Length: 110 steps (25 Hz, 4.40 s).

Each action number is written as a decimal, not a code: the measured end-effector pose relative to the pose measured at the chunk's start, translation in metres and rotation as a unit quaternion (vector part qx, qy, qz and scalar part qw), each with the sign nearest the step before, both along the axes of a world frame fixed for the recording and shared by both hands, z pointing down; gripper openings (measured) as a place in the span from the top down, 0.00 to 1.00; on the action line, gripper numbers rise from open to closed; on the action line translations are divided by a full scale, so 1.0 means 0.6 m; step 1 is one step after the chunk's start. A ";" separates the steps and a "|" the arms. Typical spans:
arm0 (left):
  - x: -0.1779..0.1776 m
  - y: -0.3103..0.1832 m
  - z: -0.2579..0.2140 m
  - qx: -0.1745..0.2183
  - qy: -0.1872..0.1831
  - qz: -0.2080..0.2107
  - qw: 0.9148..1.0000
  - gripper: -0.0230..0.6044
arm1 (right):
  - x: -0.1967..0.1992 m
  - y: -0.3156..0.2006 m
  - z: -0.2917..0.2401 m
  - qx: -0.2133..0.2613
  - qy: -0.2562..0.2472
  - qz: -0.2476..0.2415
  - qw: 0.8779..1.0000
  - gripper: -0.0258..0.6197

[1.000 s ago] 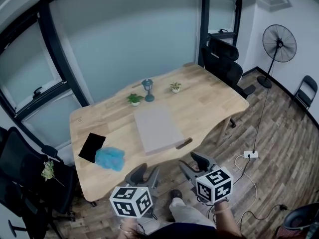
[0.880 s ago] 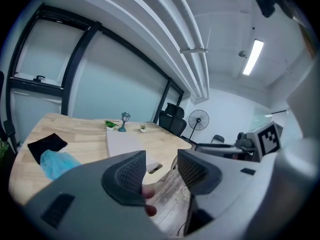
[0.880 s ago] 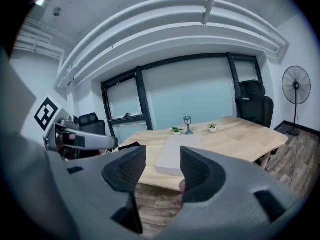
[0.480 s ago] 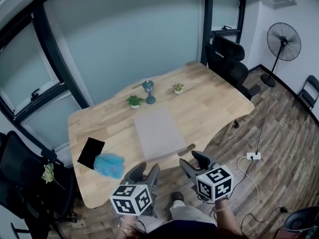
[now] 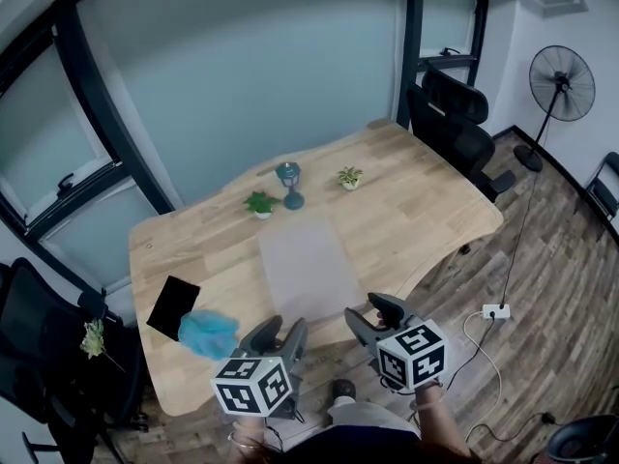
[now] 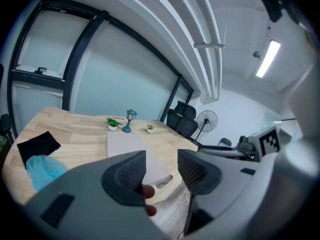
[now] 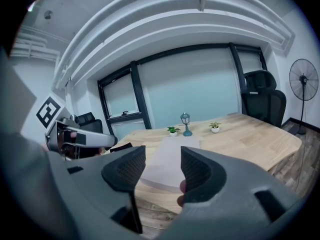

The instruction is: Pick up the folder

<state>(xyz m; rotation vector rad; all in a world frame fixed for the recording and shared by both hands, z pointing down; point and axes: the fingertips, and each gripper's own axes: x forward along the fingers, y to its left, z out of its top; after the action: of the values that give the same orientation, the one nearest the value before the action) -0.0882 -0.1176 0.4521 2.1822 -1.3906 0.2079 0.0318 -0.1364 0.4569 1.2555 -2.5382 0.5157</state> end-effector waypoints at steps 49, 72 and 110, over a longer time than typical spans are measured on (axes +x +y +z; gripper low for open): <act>-0.119 -0.241 0.160 -0.117 0.003 -0.041 0.992 0.61 | -0.022 -0.258 0.180 -0.108 0.066 -0.017 0.992 0.66; -0.146 -0.302 0.293 -0.215 0.041 -0.032 0.975 0.59 | -0.025 -0.348 0.287 -0.209 0.037 0.018 0.977 0.65; -0.106 -0.307 0.403 -0.327 0.121 0.009 0.937 0.45 | -0.059 -0.353 0.397 -0.360 -0.059 -0.051 0.930 0.35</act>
<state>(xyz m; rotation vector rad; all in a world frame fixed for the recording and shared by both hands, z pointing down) -0.1516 -0.3020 0.6940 1.6004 -0.9787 0.3412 -0.0037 -0.3483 0.6952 0.8226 -2.1355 1.3695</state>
